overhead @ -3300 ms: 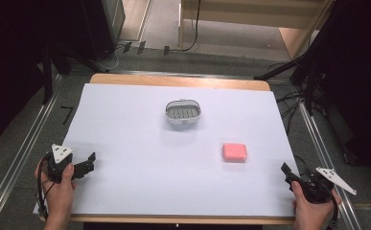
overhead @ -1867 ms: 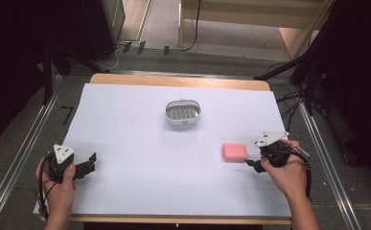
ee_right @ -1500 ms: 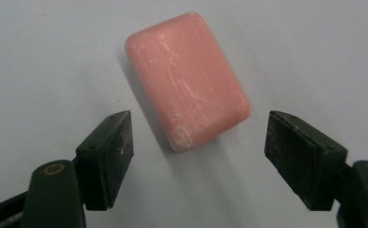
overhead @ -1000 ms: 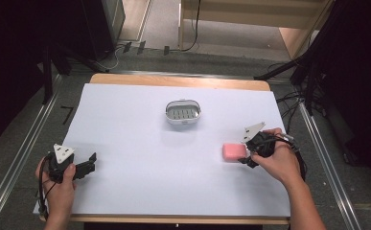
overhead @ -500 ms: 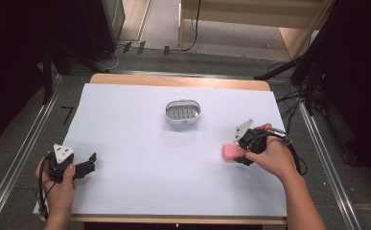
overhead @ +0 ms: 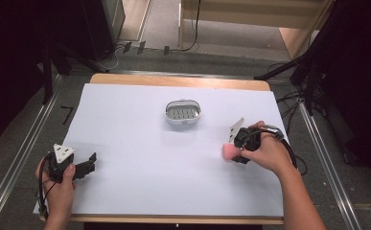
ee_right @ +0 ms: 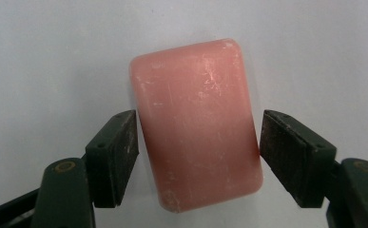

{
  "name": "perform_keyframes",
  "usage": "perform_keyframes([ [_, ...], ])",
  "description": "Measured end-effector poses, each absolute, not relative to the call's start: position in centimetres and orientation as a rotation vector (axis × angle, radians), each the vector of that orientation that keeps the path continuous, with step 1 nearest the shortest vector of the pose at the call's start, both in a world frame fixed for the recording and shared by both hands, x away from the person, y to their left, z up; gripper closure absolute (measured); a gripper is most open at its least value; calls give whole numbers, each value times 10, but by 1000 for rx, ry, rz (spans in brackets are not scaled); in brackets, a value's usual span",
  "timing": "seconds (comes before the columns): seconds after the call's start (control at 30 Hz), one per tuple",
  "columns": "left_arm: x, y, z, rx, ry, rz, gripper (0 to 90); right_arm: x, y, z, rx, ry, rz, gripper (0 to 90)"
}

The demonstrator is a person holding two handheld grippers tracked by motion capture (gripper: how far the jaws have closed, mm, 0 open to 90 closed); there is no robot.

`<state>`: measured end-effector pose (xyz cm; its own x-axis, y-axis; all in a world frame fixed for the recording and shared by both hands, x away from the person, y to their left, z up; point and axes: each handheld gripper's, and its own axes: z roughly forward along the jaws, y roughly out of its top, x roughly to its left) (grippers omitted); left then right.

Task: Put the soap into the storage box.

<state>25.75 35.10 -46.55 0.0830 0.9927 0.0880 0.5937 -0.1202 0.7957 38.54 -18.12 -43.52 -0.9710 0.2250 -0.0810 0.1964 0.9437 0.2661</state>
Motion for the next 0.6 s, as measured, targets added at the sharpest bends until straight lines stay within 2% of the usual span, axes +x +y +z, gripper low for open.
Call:
perform_keyframes([
  [0.6,258,351,-465,1782,1567,876,133,390,-172,-440,255,3027,303,374],
])
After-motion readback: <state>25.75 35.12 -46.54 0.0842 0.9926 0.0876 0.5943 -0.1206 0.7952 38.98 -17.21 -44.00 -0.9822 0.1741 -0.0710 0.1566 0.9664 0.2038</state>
